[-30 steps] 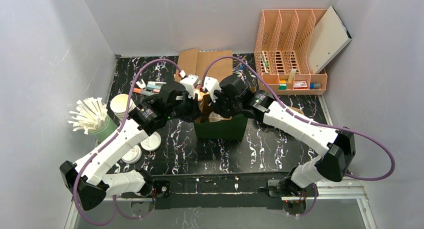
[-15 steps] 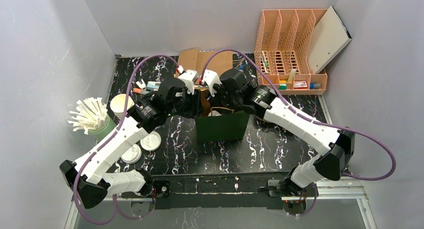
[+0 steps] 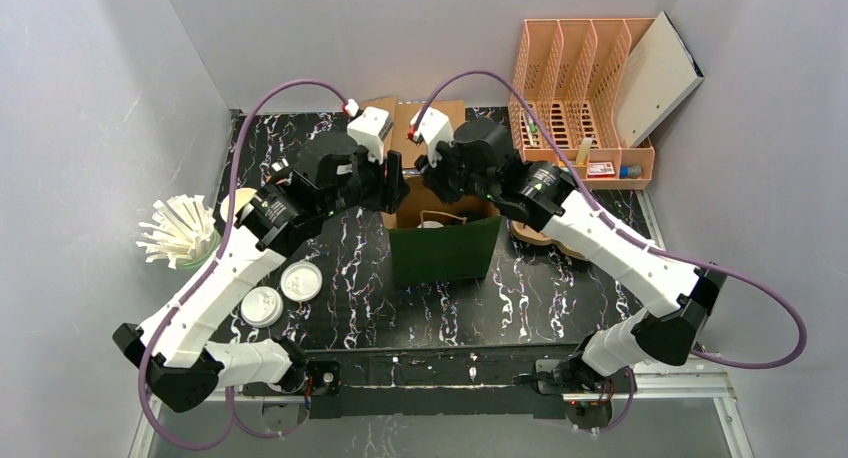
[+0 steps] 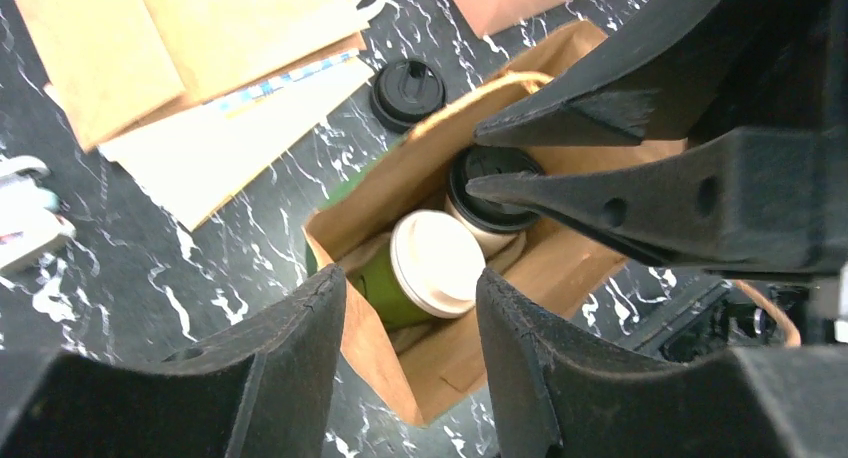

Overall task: Pack the takeout coffee
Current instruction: Place the coffee cup on the cup tray.

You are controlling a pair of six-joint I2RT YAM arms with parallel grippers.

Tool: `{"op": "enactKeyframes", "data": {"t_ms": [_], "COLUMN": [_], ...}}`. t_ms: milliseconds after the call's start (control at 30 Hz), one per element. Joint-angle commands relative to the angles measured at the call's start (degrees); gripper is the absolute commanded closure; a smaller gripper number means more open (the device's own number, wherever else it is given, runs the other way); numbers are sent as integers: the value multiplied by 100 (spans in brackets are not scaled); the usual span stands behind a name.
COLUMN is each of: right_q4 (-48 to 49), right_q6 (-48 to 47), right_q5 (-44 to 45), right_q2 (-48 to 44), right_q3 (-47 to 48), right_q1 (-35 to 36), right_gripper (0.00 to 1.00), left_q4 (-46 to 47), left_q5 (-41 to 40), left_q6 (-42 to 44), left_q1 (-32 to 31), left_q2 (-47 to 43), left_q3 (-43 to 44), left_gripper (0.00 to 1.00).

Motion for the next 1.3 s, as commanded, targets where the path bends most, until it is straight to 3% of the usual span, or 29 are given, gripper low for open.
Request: {"op": "enactKeyframes", "data": {"t_ms": [0,100,200,333,533,733,900,1267], "right_q4": [-43,-456,-958,-1845,-2683,-2893,-2796,-3015], "right_q6": [367,775,1304,2067,3055,3492,3643,3459], "right_q5": [837,1320,1766,2141,1754,907,23,-360], "right_q2": [-92,-27,-6,7,-52,-77,-48,340], "right_q3": [812,1254,1642,2006,2046,1513,1061,1092], "right_q1": [-88,-133,-229,-475,-1077,-1718,-2068,-2178], "right_gripper": [65,64,52,44,53,53,54,62], "left_q4": [-49,58,104,242,633,675,552,210], "left_q5": [-213,-36,386,1105,1710,1847,1805,1679], "left_q6": [705,1047,1402,2021,2320,2313,2295,2119], "left_q1": [-26,-13,7,81,315,453,525,568], "left_q2": [309,622,1024,1521,2023,2198,2116,1964], "left_q3": [471,651,843,1096,1190,1189,1133,1004], "left_gripper": [52,50,48,39,36,45,52,63]}}
